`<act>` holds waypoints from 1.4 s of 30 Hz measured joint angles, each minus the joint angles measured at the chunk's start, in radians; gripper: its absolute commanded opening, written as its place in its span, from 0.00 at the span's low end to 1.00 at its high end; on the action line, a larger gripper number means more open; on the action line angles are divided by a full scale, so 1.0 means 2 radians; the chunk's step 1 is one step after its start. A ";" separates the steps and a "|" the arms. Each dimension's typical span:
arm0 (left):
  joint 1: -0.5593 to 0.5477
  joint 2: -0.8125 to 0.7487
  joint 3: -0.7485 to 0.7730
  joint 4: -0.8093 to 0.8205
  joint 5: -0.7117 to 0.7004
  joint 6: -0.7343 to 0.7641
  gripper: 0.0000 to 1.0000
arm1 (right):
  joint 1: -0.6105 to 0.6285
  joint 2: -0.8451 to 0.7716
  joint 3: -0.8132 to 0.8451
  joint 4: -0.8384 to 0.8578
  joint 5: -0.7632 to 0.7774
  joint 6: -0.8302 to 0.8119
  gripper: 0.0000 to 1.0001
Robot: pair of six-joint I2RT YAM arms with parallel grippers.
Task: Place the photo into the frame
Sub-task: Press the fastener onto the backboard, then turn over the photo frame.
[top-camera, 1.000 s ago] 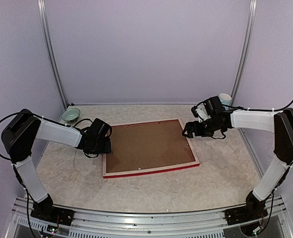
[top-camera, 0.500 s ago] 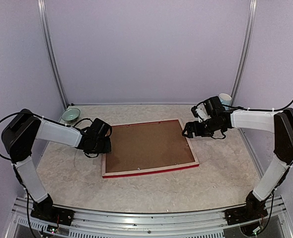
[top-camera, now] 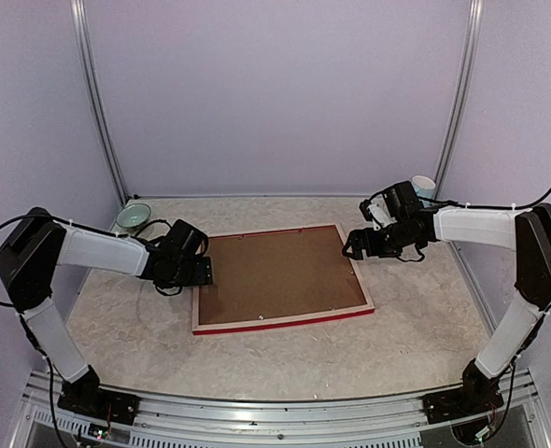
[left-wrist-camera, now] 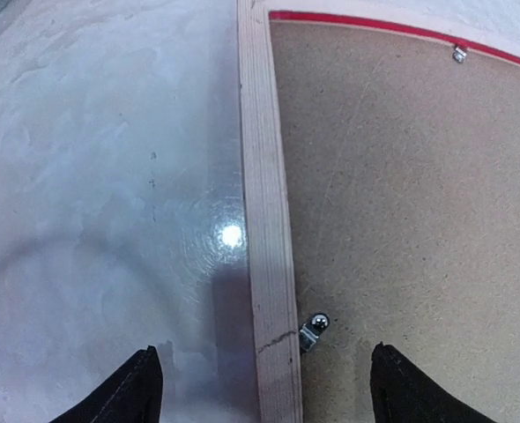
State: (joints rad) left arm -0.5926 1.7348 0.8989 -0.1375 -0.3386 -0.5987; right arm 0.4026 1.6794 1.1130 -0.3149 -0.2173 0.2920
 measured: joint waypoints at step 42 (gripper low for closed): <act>-0.249 0.081 0.136 -0.006 0.054 0.318 0.84 | -0.020 -0.024 -0.043 0.018 -0.024 0.014 0.99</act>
State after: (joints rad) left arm -1.0908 1.8973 1.1706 -0.1493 -0.2314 0.0364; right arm 0.3630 1.6306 1.0275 -0.2787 -0.2653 0.3202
